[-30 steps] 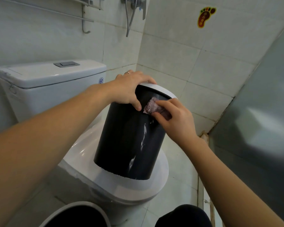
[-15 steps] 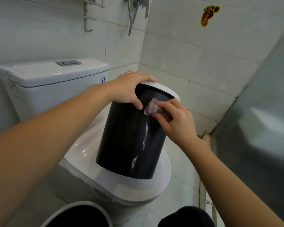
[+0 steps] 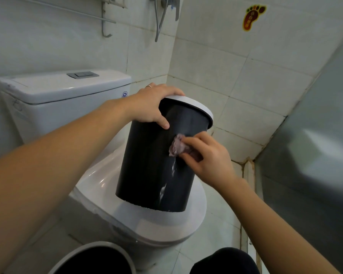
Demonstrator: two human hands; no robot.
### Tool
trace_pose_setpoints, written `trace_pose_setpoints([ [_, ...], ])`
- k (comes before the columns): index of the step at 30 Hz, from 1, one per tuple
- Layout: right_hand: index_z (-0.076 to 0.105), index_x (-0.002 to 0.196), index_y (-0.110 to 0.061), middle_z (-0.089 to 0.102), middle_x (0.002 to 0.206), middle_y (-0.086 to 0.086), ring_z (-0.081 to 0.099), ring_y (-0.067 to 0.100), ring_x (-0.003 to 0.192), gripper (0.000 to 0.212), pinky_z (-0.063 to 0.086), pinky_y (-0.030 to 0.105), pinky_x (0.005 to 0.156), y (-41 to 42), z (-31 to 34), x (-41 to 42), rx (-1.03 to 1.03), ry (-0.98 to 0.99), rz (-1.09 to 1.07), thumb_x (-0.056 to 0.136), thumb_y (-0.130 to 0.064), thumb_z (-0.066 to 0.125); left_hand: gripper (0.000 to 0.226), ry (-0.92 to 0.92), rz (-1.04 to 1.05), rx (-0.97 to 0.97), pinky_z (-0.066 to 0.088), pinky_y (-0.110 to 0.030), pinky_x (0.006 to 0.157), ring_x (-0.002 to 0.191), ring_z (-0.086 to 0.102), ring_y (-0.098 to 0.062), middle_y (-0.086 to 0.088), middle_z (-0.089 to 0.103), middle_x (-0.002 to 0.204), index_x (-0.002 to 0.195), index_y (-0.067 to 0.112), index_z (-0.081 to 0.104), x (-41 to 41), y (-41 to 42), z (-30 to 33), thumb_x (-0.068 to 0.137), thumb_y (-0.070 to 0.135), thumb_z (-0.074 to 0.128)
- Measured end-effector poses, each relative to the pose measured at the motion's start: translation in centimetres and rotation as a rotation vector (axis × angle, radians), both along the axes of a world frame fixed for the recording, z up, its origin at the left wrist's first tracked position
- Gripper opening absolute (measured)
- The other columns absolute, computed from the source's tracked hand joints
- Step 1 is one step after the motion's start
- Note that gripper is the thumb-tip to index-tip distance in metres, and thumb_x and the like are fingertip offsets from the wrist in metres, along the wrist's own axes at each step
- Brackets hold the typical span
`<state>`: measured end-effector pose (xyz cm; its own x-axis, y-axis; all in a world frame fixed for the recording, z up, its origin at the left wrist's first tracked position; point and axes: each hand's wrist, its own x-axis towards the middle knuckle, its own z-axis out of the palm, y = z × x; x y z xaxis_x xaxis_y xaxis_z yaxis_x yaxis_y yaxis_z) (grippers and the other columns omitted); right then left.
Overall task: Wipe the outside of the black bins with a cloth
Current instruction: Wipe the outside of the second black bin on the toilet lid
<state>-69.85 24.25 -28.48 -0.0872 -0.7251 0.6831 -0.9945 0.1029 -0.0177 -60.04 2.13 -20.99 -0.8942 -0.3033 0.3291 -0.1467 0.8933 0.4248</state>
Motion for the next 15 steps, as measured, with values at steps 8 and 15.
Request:
trace_pose_setpoints([
  [8, 0.069, 0.116, -0.016, 0.062, 0.098, 0.004, 0.06, 0.022, 0.082, 0.031, 0.053, 0.038, 0.061, -1.1, 1.3, -0.4, -0.07, -0.041, -0.143, 0.088, -0.028, 0.071, 0.096, -0.016, 0.008, -0.019, 0.031, -0.048, 0.112, 0.132, 0.032, -0.024, 0.005, 0.047, 0.14, 0.141, 0.047, 0.039, -0.4, 0.0, 0.0, 0.061, 0.03, 0.09],
  [15, 0.07, 0.115, -0.016, 0.061, 0.096, 0.004, 0.057, 0.018, 0.079, 0.032, 0.051, 0.032, 0.061, 1.0, -1.9, 0.7, 0.069, 0.044, 0.07, 0.087, -0.029, 0.072, 0.096, -0.001, 0.009, -0.021, 0.03, -0.047, 0.113, 0.133, 0.033, -0.025, 0.005, 0.046, 0.14, 0.143, 0.045, 0.04, -0.2, -0.4, -0.2, 0.062, 0.029, 0.09],
])
